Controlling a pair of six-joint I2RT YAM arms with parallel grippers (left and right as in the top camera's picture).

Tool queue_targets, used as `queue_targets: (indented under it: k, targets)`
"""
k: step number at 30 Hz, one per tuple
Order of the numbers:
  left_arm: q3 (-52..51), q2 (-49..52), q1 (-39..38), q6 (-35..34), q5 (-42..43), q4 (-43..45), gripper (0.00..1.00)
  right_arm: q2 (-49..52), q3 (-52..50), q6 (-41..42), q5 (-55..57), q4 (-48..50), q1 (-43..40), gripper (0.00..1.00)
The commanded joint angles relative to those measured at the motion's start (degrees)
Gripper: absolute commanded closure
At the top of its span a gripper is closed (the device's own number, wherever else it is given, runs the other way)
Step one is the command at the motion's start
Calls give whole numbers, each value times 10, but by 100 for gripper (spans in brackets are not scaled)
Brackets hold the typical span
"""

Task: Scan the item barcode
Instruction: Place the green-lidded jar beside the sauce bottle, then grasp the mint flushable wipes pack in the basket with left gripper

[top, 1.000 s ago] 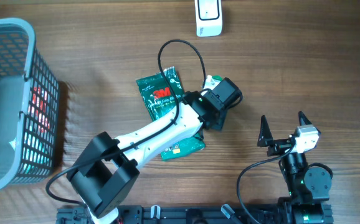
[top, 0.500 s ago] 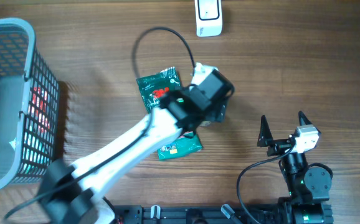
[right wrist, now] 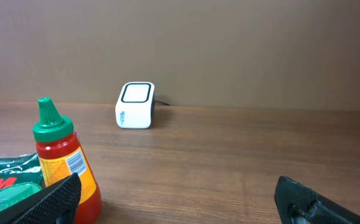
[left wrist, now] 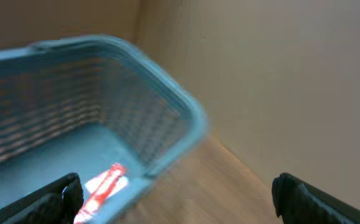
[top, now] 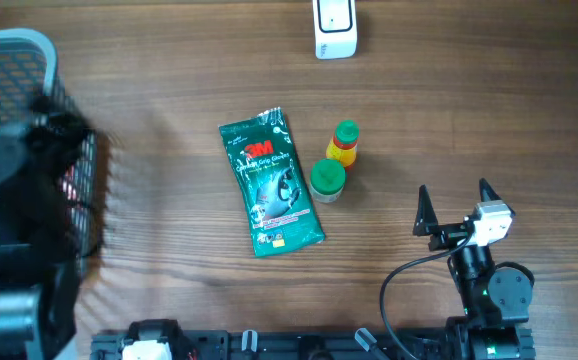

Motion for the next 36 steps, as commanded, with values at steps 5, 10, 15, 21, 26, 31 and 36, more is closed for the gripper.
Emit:
queue_targets:
  k: [5,10,15,21,26,31,36]
  targets:
    - [-1,122,370,-48,295,-87,0,-5,-1,-6,1,1,0,0]
    - [-1,258,473,-48,367,-129,1,-5,-1,-6,1,1,0,0]
    - [-1,391,482,-43,365,-137,10,-5,-1,-6,1,1,0,1]
    - [-19,500,482,-14,274,-150,16,-5,-1,-6,1,1,0,0]
    - [-70,513,482,17,234,-124,34,-5,-1,-6,1,1,0,0]
    - [-109,513,482,17,234,-75,32,-5,-1,-6,1,1,0,0]
    - [-151,513,482,17,236,-32,50,-5,-1,-6,1,1,0,0]
